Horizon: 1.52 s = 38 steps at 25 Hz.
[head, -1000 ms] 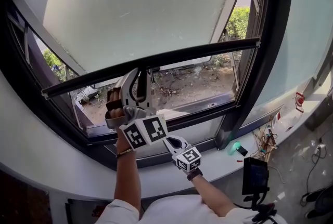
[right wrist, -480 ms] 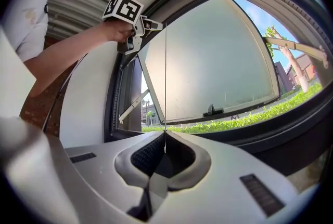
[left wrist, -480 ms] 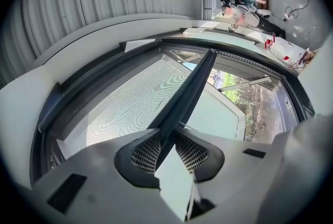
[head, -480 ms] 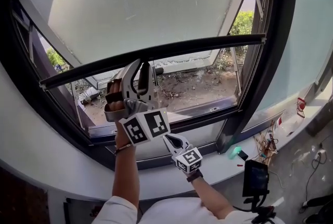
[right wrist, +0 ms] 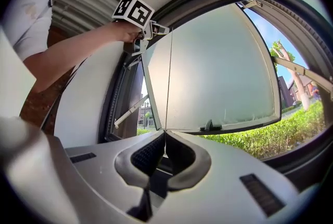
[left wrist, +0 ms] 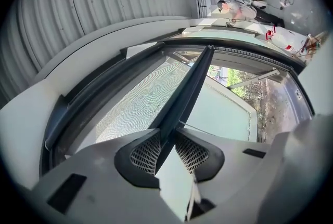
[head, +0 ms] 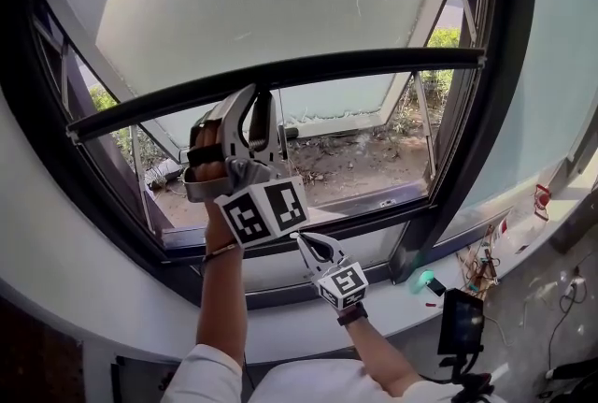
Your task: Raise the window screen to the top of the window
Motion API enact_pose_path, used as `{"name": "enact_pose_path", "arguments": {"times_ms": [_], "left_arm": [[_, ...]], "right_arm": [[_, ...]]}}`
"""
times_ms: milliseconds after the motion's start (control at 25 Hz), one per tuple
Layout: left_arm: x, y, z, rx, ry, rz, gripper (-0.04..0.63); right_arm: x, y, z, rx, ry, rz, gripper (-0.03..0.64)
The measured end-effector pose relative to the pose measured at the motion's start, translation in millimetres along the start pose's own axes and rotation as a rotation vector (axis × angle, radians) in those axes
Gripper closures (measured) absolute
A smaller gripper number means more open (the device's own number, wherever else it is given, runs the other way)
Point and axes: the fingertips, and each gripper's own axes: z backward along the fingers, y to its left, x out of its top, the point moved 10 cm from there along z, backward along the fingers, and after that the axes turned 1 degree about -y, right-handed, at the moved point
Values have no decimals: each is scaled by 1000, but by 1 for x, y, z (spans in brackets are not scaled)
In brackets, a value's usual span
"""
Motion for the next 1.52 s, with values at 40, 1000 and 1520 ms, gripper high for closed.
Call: {"name": "enact_pose_path", "arguments": {"times_ms": [40, 1000, 1520], "left_arm": [[1, 2, -1, 3, -1, -7, 532], [21, 45, -31, 73, -23, -95, 532], [32, 67, -45, 94, -38, -119, 532]], "right_arm": [[2, -2, -1, -5, -1, 1, 611], [61, -15, -16, -9, -34, 114, 611], [93, -24, -18, -87, -4, 168, 611]]}}
